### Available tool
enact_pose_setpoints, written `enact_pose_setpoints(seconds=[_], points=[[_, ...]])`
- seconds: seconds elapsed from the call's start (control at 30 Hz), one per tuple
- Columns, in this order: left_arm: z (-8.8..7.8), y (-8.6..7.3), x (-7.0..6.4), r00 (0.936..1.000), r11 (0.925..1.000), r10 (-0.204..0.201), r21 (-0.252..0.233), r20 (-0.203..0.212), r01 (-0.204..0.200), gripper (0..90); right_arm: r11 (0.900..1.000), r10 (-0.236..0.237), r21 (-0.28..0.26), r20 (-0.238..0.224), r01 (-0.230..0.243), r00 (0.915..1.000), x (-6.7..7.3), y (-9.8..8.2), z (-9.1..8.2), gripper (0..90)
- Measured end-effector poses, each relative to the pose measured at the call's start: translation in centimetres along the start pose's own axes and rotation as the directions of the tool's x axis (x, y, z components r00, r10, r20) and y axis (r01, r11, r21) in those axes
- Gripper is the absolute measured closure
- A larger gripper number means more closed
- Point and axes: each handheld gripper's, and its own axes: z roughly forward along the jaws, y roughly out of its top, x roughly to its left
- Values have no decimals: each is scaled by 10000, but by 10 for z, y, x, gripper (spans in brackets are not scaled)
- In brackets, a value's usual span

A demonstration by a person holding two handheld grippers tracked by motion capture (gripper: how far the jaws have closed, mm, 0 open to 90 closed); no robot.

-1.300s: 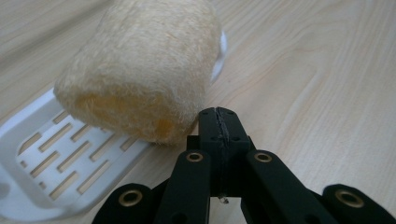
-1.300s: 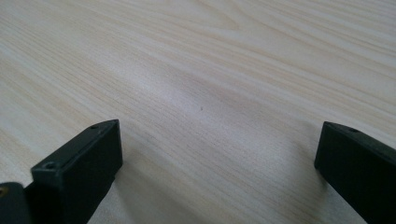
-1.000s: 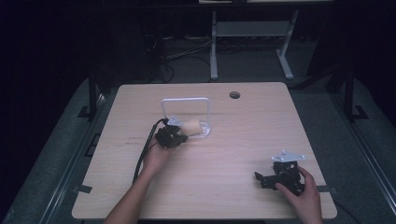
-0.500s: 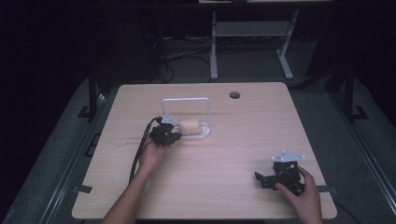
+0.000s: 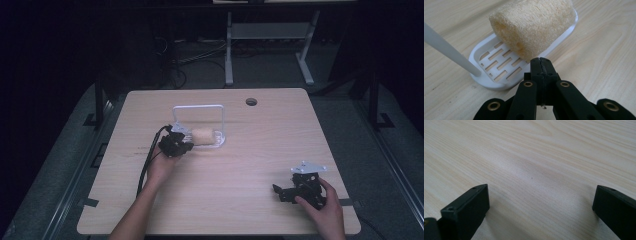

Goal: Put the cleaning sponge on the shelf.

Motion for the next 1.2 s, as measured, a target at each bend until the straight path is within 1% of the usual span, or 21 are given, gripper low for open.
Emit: enact_pose_setpoints(seconds=[0.17,0.27,0.37,0.47,0.53,0.63,0.8,0.9,1.0,1.03,1.2], points=[[-9,-3,-3,10000,10000,22,-21,21,-22,887,10000,6,3,0,-6,10000,0,0,0,7],[-16,-5,-4,10000,10000,83,-12,34,-83,848,10000,1,1,1,-1,10000,0,0,0,7],[-22,-7,-5,10000,9999,-29,-134,59,30,796,10000,6,2,0,-6,10000,0,0,0,7],[-27,-11,-7,9999,9999,-74,-107,128,76,728,10000,4,0,0,-4,10000,0,0,0,6],[-30,-13,-8,9998,9998,-157,-112,105,158,690,10000,1,0,-2,-1,10000,0,0,0,7],[-35,-16,-9,9999,9998,-161,-117,35,161,626,10000,6,1,-1,-6,10000,0,0,0,7],[-43,-25,-10,9994,9994,-310,-115,125,311,464,10000,7,1,-1,-7,10000,0,0,0,7],[-47,-31,-12,9996,9995,-287,-165,27,287,367,10000,4,1,0,-4,10000,0,0,0,7],[-52,-37,-13,9994,9992,-340,-220,22,340,311,10000,5,3,0,-5,10000,0,0,0,7],[-53,-40,-13,9996,9994,-272,-230,10,272,293,10000,3,1,0,-3,10000,0,0,0,7],[-61,-49,-16,9996,9990,-276,-366,-71,274,247,10000,8,1,-1,-8,10000,0,0,0,7]])
